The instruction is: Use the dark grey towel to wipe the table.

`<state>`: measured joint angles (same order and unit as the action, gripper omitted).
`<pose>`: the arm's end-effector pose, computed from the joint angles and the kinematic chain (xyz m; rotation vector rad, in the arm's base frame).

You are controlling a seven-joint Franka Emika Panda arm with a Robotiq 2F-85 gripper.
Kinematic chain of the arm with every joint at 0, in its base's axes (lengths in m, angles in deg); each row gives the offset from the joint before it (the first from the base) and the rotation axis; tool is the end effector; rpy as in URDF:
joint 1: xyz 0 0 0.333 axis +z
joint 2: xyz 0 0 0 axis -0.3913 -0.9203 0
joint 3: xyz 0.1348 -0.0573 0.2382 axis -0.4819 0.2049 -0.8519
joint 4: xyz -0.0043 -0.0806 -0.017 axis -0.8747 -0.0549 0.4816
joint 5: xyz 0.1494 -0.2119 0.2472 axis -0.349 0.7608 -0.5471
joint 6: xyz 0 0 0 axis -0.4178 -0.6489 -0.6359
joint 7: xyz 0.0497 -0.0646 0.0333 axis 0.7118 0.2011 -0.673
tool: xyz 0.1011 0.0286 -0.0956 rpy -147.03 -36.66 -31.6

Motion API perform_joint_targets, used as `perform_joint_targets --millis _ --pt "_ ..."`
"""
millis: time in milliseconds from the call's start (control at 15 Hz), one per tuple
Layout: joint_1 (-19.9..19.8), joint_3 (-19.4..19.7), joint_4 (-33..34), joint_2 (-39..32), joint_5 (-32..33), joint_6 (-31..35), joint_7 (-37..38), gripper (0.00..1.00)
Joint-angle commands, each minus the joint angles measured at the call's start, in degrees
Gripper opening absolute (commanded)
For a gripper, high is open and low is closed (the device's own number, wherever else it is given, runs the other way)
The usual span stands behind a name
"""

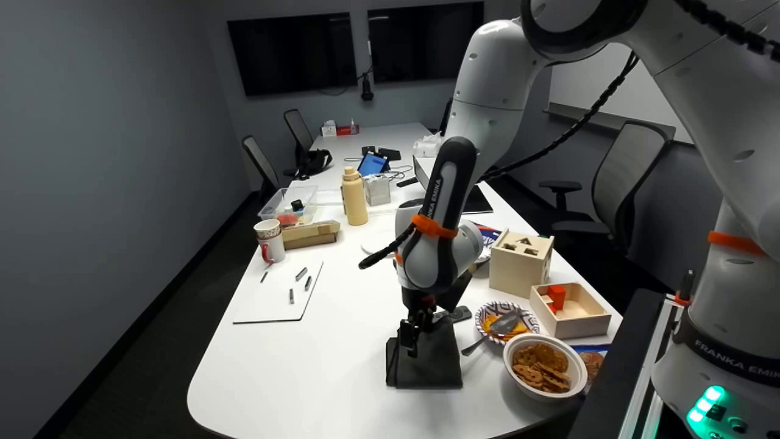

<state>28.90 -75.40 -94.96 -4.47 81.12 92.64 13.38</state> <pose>0.4479 0.1244 0.0428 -2.9994 -0.5077 0.0528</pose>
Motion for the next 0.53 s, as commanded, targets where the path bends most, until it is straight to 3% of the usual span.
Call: perform_joint_targets --millis 0,67,133,267,467 --pt "-1.45 -0.94 5.82 -5.43 2.10 -2.97 0.06 1.00" --pt "-1.28 -0.81 6.80 -6.40 2.34 -3.67 0.15 1.00" --pt "-1.14 -0.57 7.75 -7.32 2.75 -4.79 0.01 0.75" --pt "-0.70 -0.32 9.16 -8.37 3.41 -6.53 0.09 0.66" --pt "-0.47 -0.61 10.05 -7.99 3.81 -8.24 0.13 0.41"
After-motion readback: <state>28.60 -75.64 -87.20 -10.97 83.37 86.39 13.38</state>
